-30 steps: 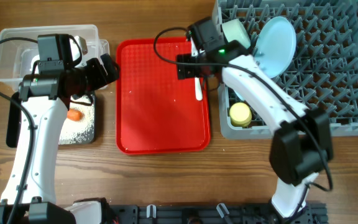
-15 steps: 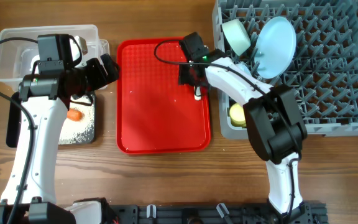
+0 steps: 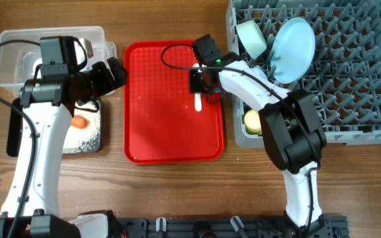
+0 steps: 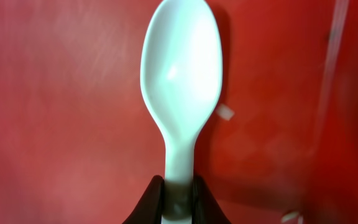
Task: Sort waste into correct bins and load items into the dishwasher rack
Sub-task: 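Grasp the white spoon on the red tray with the right gripper, then move the spoon to the rack and drop it between the tines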
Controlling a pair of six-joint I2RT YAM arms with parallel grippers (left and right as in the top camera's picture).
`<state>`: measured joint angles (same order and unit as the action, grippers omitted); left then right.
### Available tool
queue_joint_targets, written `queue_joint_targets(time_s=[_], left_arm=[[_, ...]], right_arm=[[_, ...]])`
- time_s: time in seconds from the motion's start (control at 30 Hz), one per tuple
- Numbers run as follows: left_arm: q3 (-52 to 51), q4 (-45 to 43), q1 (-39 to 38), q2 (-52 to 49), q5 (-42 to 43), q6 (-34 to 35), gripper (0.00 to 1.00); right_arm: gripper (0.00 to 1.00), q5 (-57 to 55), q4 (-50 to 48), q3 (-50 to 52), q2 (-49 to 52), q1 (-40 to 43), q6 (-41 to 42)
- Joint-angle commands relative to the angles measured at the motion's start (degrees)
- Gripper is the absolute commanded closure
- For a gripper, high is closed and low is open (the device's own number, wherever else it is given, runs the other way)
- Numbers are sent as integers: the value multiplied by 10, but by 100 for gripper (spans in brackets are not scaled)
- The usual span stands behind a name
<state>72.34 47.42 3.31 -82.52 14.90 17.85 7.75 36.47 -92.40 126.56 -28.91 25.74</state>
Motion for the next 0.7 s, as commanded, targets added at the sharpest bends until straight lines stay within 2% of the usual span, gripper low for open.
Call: queue_joint_targets(time_s=[0.0, 0.17, 0.3, 0.33, 0.47, 0.67], left_arm=[[5, 0, -2, -4, 0, -11, 0], [5, 0, -2, -4, 0, -11, 0], [5, 0, -2, -4, 1, -11, 0], [5, 0, -2, -4, 0, -11, 0], [5, 0, -2, -4, 1, -11, 0], [5, 0, -2, -4, 0, -11, 0]], right_arm=[[96, 39, 27, -18, -6, 3, -34], [96, 43, 72, -18, -127, 8, -72], [96, 37, 125, -18, -282, 29, -92], [96, 14, 148, -18, -338, 51, -90], [96, -41, 210, -18, -429, 155, -82], [96, -54, 306, 20, -432, 361, 124]])
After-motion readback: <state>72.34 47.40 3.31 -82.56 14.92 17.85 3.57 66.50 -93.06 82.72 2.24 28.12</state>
